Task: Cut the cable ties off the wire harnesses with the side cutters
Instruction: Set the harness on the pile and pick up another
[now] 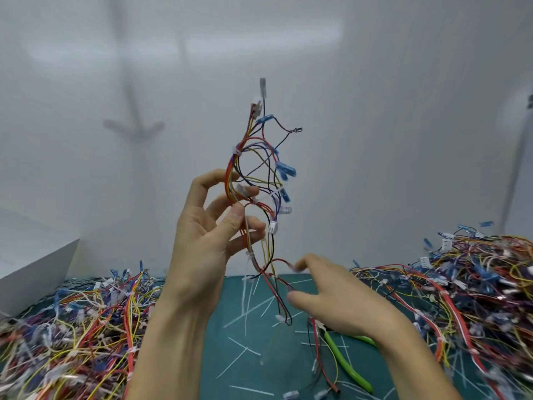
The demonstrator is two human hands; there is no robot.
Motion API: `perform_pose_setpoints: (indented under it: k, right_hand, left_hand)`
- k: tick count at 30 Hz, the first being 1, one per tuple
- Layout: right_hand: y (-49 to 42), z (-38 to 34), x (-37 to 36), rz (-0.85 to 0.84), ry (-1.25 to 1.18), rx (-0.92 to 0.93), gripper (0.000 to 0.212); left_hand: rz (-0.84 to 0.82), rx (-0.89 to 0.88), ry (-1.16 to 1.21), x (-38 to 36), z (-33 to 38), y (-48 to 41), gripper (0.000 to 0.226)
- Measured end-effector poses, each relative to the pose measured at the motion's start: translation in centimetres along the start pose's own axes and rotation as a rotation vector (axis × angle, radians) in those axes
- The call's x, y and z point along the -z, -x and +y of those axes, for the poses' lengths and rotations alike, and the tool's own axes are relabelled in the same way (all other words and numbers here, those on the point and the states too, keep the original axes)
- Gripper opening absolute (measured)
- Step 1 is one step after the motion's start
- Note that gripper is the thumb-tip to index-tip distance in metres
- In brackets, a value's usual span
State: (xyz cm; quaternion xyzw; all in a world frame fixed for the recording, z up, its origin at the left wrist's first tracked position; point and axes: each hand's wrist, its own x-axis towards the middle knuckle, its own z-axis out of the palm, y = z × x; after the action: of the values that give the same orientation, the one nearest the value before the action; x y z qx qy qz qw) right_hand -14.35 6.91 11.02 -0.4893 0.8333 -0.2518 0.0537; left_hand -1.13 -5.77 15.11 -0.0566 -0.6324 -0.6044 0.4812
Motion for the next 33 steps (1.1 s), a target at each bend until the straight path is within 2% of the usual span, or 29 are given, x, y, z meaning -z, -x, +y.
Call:
perform_pose_setpoints:
  k: [3,5,7,10,12,14,17,20,23,26,27,30,33]
  right_hand:
    - [0.2,-0.7,1.0,0.276,-0.152,0.098,0.045]
    - [0.5,-1.6,1.7,0.471,-0.424,0.188,0.033]
    - [0.8,-2.2,2.3,0.572,-0.666,0.257,0.023]
    - [1.3,-2.6,2.7,0.507,-0.781,0.314,0.033]
    - [1.5,-2.7,2.8,0.461,-0.844,0.344,0.020]
    - [1.5,-2.8,2.8,0.531,-0.909,0.338,0.008]
    - [1.3,-2.4,2.7,0.650,-0.951,0.275,0.023]
    - [1.2,-2.2,3.0,0.696,-1.029,0.250,0.031]
    - [1.2,-1.7,3.5,0.732,-1.112,0.223,0.030]
    - [1.2,-1.2,3.9,0.724,-1.140,0.221,0.022]
    - [1.2,-1.2,4.0,0.718,-1.147,0.221,0.021]
    - [1.0,-1.1,3.7,0.695,-1.150,0.204,0.022]
    - [0.9,-0.9,3.5,0.679,-1.177,0.176,0.020]
  left_hand:
    - [-0.016,0.006,-0.114,-0.2,-0.3,0.0,0.030]
    - [-0.066,0.028,-0.173,-0.6,-0.6,0.1,0.032]
    - [-0.124,0.061,-0.190,-1.2,-0.9,0.2,0.033]
    - [-0.202,0.075,-0.250,-2.2,-1.1,0.3,0.035]
    - [-0.224,0.014,-0.403,-2.9,-1.4,0.3,0.038]
    - [-0.241,-0.052,-0.519,-3.5,-1.6,0.4,0.043]
    - [-0.294,-0.081,-0.571,-3.7,-2.0,0.5,0.048]
    - [-0.238,-0.071,-0.447,-3.0,-2.0,0.3,0.032]
    - [-0.099,-0.022,-0.434,-1.5,-2.0,0.1,0.023]
    - [-0.065,0.086,-0.615,-0.2,-2.4,-0.1,0.033]
    - [-0.093,0.146,-0.637,0.0,-2.6,-0.1,0.033]
    - [-0.289,0.315,-0.517,0.0,-2.5,0.1,0.010]
    - [-0.386,0.360,-0.453,-0.4,-2.2,0.3,0.019]
